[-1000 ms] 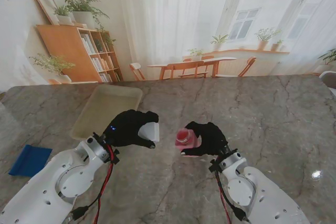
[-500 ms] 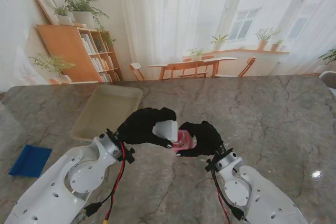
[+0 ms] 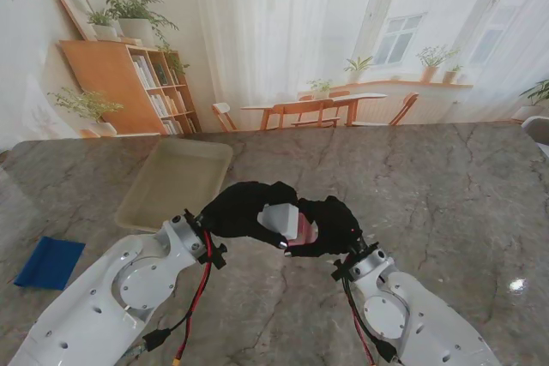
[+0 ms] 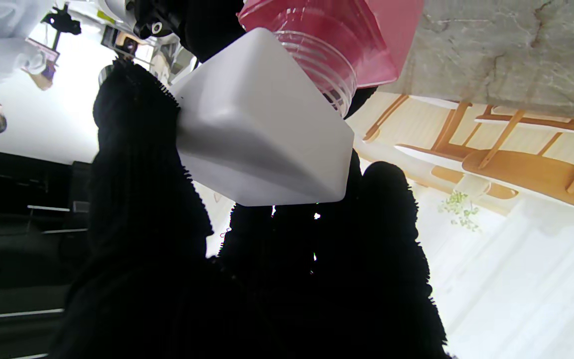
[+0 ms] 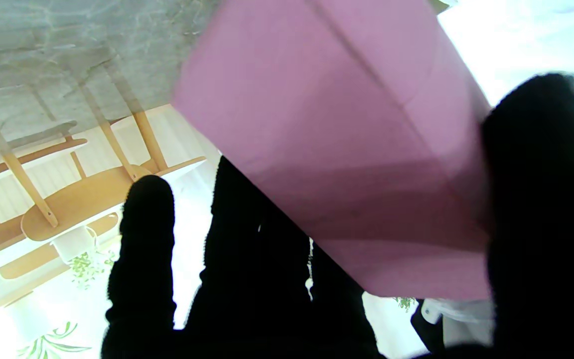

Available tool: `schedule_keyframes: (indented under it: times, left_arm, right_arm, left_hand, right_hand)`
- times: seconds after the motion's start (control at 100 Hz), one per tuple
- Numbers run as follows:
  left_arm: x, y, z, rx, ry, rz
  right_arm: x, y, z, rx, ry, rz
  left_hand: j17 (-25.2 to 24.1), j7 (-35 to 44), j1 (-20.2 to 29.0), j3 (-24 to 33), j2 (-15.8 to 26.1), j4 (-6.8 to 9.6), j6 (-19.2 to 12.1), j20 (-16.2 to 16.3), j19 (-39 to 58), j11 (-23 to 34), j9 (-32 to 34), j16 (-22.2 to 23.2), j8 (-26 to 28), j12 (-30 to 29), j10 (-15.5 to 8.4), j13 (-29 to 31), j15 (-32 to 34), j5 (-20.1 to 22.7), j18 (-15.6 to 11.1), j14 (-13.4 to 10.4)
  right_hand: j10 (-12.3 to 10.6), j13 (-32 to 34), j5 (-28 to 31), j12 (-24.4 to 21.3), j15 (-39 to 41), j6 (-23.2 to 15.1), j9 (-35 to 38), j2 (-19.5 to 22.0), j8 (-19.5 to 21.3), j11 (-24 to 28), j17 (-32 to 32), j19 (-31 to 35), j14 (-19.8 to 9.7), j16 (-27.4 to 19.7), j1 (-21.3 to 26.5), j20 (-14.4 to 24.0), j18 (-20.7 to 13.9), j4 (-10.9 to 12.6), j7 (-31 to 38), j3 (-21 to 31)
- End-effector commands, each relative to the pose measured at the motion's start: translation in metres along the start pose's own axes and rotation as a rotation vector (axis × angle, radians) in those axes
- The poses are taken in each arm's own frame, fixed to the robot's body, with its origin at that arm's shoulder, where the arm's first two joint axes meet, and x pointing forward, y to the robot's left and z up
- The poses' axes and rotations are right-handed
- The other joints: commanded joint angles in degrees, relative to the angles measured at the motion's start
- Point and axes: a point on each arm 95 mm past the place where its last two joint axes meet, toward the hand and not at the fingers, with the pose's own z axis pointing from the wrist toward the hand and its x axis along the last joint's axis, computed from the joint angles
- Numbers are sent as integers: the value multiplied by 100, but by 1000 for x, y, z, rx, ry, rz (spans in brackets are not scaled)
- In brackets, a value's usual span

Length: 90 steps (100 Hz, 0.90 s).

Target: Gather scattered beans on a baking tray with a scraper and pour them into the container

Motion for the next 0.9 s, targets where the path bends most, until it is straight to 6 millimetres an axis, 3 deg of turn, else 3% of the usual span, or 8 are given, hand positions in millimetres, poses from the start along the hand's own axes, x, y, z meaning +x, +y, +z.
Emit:
schedule_keyframes:
  times: [0.0, 0.71, 0.89]
  left_arm:
    - [0, 2, 2, -15, 7, -2]
    - [-2, 11, 14, -121, 72, 126]
    - [-2, 14, 16, -118, 72, 122]
  right_arm:
    - [3, 2, 0, 2, 4, -5]
    - [11, 1, -2, 0, -24, 19]
    - [12, -1, -1, -14, -38, 38]
  left_hand:
    - [5, 991, 1245, 1725, 725, -42, -1183, 169, -16, 838, 800, 243, 336, 403, -1042, 431, 305, 508, -357, -185]
    - [-143, 831, 1225, 1788, 648, -68, -1141, 290, -26, 833, 784, 339, 283, 485, -928, 294, 436, 628, -355, -123]
    - [-219, 443, 1205, 1739, 704, -99, -1069, 278, -171, 720, 651, 272, 226, 460, -917, 191, 296, 623, -327, -151]
  right_hand:
    - [-676, 126, 494, 213, 195, -881, 596, 493, 175, 940, -3, 165, -92, 168, 1288, 102, 135, 58, 871, 2223]
    - [-612, 298, 694, 183, 324, -879, 789, 283, 188, 879, 189, 168, -120, 271, 1198, 81, 128, 0, 787, 2396]
    - [-616, 303, 699, 188, 325, -879, 791, 287, 195, 864, 192, 169, -117, 281, 1202, 78, 131, -13, 771, 2407]
